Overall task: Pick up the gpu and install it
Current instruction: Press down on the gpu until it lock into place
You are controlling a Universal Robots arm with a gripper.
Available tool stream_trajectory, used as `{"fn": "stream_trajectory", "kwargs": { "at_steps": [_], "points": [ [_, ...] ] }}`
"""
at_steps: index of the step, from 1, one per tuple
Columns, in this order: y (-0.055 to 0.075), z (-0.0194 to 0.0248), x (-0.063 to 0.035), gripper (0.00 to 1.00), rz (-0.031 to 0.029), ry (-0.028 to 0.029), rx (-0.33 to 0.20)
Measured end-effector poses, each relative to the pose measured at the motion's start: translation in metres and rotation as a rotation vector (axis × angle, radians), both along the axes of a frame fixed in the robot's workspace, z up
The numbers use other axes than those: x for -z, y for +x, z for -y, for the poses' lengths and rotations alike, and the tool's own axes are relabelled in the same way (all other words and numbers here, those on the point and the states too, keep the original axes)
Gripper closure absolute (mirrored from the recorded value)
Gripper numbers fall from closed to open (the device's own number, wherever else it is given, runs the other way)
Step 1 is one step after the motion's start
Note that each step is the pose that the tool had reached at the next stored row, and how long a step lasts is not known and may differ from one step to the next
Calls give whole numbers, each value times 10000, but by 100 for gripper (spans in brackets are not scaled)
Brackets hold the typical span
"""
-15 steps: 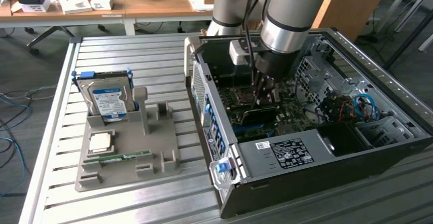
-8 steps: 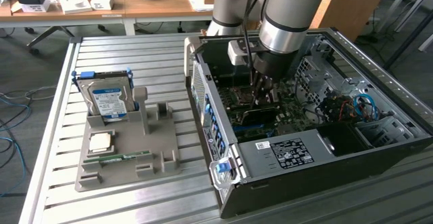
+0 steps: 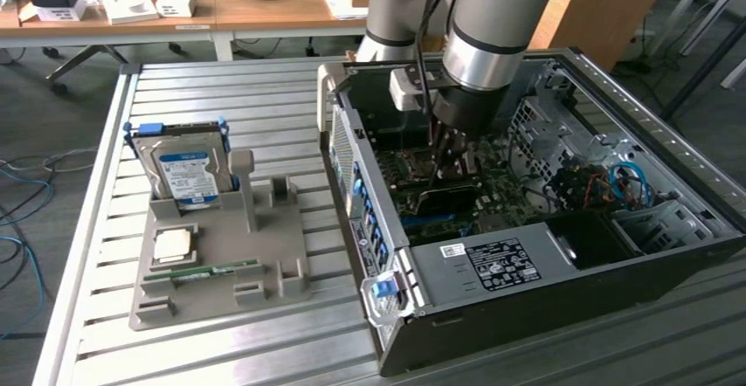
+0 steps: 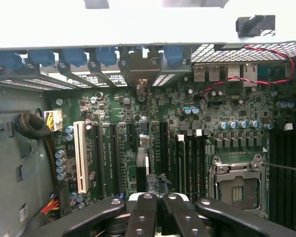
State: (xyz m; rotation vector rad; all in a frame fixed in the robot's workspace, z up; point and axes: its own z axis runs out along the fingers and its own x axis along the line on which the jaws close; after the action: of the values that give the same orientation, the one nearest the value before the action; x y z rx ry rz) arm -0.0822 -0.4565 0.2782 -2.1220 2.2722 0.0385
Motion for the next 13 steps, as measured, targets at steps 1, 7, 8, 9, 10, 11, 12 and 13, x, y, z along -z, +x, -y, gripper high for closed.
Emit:
{"fn": "stream_trajectory", "kwargs": {
  "at_steps": [1, 7, 8, 9, 10, 11, 12, 13],
  "points": [
    [0, 0, 0, 89, -1, 0, -1],
    [-1, 0, 24, 89, -2, -3, 0],
    [-1, 0, 25, 89, -2, -2, 0],
    [-3, -1, 30, 89, 0, 1, 1],
    [-6, -1, 35, 89, 1, 3, 3],
    [-6, -1, 34, 89, 0, -1, 3],
    [-6, -1, 34, 89, -1, -1, 2],
    [-6, -1, 34, 89, -1, 0, 1]
  ]
}}
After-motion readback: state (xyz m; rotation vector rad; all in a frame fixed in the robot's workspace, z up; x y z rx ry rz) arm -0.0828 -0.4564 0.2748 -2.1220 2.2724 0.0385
